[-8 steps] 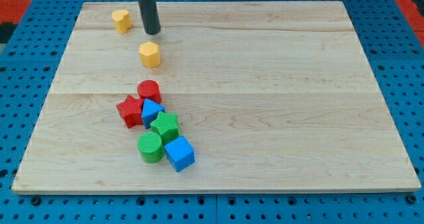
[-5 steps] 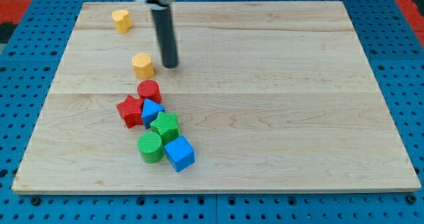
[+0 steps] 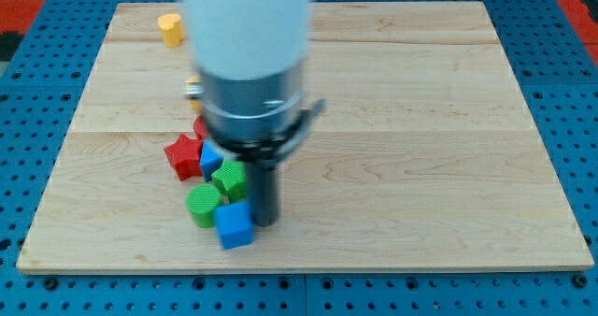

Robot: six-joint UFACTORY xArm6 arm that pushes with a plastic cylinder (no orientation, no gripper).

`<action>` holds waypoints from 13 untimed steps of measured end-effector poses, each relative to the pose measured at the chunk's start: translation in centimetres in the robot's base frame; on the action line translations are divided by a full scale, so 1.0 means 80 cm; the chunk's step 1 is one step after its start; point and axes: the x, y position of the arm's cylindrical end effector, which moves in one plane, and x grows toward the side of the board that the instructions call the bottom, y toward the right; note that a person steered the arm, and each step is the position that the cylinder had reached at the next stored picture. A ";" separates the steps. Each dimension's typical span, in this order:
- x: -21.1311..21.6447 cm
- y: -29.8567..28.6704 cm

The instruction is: Push the blue cube parallel to the right side of yellow heart

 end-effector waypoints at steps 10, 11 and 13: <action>-0.036 -0.006; -0.063 -0.001; -0.061 0.088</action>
